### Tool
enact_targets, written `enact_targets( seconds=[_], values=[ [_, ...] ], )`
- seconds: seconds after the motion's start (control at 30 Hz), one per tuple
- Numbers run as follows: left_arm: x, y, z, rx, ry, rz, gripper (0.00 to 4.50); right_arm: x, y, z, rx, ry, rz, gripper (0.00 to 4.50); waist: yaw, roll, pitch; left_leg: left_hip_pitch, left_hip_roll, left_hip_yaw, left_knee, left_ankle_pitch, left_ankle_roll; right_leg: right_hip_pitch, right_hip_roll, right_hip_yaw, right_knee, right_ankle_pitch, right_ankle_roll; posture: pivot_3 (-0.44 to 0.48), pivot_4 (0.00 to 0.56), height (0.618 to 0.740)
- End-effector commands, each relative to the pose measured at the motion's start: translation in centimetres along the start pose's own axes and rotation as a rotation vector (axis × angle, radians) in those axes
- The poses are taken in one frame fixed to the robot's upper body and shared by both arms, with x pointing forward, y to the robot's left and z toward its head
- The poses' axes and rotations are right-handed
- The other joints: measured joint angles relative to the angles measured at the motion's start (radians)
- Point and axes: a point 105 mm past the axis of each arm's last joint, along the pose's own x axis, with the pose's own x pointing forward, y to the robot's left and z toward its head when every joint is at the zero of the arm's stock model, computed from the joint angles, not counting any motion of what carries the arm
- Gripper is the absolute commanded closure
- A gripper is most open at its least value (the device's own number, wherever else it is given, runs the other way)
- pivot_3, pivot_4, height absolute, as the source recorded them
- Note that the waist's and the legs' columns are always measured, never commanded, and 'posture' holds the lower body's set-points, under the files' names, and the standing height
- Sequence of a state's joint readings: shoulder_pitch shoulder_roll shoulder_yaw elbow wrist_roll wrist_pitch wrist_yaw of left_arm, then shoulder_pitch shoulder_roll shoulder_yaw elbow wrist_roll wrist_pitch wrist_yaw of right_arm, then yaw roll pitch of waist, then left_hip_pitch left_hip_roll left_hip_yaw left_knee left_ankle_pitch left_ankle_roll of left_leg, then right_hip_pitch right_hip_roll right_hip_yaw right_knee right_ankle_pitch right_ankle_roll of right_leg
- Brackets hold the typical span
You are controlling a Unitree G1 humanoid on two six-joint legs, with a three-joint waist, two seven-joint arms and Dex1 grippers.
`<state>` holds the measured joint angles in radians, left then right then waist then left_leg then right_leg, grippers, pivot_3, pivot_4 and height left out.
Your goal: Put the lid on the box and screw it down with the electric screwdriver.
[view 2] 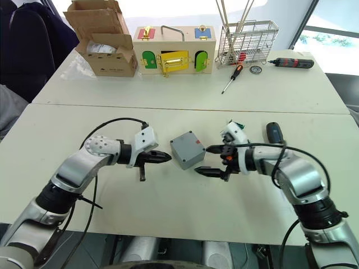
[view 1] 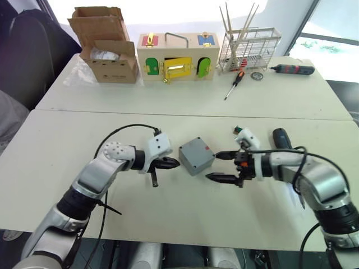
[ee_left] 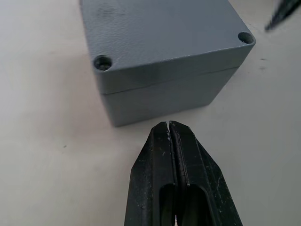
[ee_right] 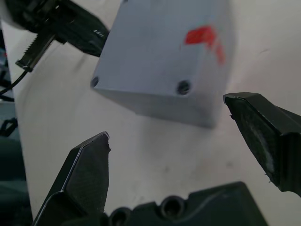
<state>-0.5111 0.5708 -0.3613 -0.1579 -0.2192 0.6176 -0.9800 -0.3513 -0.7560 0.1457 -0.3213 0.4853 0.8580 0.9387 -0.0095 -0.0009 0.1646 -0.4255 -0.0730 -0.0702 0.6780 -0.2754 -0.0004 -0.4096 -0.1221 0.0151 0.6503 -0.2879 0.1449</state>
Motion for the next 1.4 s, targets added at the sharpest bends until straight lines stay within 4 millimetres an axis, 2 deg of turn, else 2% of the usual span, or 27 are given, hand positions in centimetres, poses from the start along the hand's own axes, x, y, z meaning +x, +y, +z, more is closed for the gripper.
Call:
enact_targets(
  seconds=[0.03, 0.27, 0.5, 0.63, 0.77, 0.83, 0.9, 1.0, 1.1, 1.27, 1.4],
  values=[
    [0.1, 0.8, 0.4, 0.072, 0.01, 0.034, 4.5, 0.0, 0.5, 1.2, -0.056, -0.03, 0.014, 0.02, 0.0, 0.0, 0.0, 0.0, 0.0, 0.0, 0.0, 0.0, 0.0, 0.0, 0.0, 0.0, 0.0, 0.0, 0.0, 0.0, 0.15, 0.735],
    [0.2, 1.7, 0.6, 0.072, -0.016, 0.076, 4.5, 0.1, 2.3, 1.3, -0.04, -0.025, 0.083, 0.02, -0.001, 0.0, 0.0, 0.0, 0.0, 0.0, 0.0, 0.0, 0.0, 0.0, 0.0, 0.0, 0.0, 0.0, 0.0, 0.0, 0.15, 0.735],
    [-0.1, 1.8, 0.7, 0.072, -0.021, 0.079, 4.5, -0.2, 2.0, 0.8, -0.043, 0.001, 0.044, 0.02, 0.001, 0.0, 0.0, 0.0, 0.0, 0.0, 0.0, 0.0, 0.0, 0.0, 0.0, 0.0, 0.0, 0.0, 0.0, 0.0, 0.15, 0.735],
    [-2.9, 2.6, 0.7, 0.078, 0.002, 0.116, 4.5, -3.6, -0.5, 2.0, -0.076, 0.006, -0.094, 0.02, -0.001, 0.0, 0.0, 0.0, 0.0, 0.0, 0.0, 0.0, 0.0, 0.0, 0.0, 0.0, 0.0, 0.0, 0.0, 0.0, 0.15, 0.735],
    [-5.4, 3.6, 3.2, 0.023, -0.126, 0.16, 4.5, -7.4, -3.8, 4.7, -0.111, -0.071, -0.289, 0.02, 0.0, 0.0, 0.0, 0.0, 0.0, 0.0, 0.0, 0.0, 0.0, 0.0, 0.0, 0.0, 0.0, 0.0, 0.0, 0.0, 0.15, 0.735],
    [-5.9, 3.6, 4.7, -0.012, -0.212, 0.153, 4.5, -8.1, -5.3, 5.7, -0.129, -0.142, -0.362, 0.02, 0.003, 0.0, 0.0, 0.0, 0.0, 0.0, 0.0, 0.0, 0.0, 0.0, 0.0, 0.0, 0.0, 0.0, 0.0, 0.0, 0.15, 0.735],
    [-5.9, 3.3, 6.7, -0.037, -0.299, 0.127, 4.5, -7.9, -6.9, 5.9, -0.129, -0.195, -0.413, 0.02, 0.003, -0.001, -0.001, 0.0, 0.0, -0.001, 0.0, 0.0, 0.0, 0.001, 0.0, 0.0, 0.0, 0.0, 0.0, 0.0, 0.15, 0.735],
    [-5.1, 2.4, 8.4, -0.053, -0.365, 0.084, 4.5, -6.3, -9.5, 4.5, -0.116, -0.221, -0.474, 0.02, 0.0, -0.001, -0.001, 0.0, 0.0, -0.001, 0.001, 0.0, 0.0, 0.001, 0.0, 0.0, 0.0, 0.0, 0.0, 0.0, 0.15, 0.735],
    [-4.3, 1.9, 8.5, -0.054, -0.356, 0.075, 4.5, -5.7, -11.6, 4.2, -0.121, -0.255, -0.529, 0.71, -0.006, -0.001, -0.001, 0.0, 0.0, 0.0, 0.0, 0.0, 0.0, 0.0, 0.0, 0.0, 0.001, 0.0, 0.0, 0.0, 0.15, 0.735],
    [-3.7, 1.3, 7.9, -0.064, -0.338, 0.073, 4.5, -5.2, -13.3, 3.1, -0.087, -0.262, -0.56, 2.33, -0.008, -0.001, 0.0, 0.0, 0.0, 0.001, -0.001, 0.001, -0.001, -0.001, 0.0, 0.0, 0.001, 0.0, 0.0, 0.0, 0.15, 0.735],
    [-3.5, 1.3, 7.3, -0.07, -0.323, 0.085, 4.5, -4.7, -13.7, 2.4, -0.049, -0.271, -0.569, 2.33, -0.004, -0.001, 0.0, 0.0, 0.0, 0.0, -0.001, 0.001, -0.001, -0.001, 0.0, 0.0, 0.001, 0.0, 0.0, 0.0, 0.15, 0.735]
  ],
)
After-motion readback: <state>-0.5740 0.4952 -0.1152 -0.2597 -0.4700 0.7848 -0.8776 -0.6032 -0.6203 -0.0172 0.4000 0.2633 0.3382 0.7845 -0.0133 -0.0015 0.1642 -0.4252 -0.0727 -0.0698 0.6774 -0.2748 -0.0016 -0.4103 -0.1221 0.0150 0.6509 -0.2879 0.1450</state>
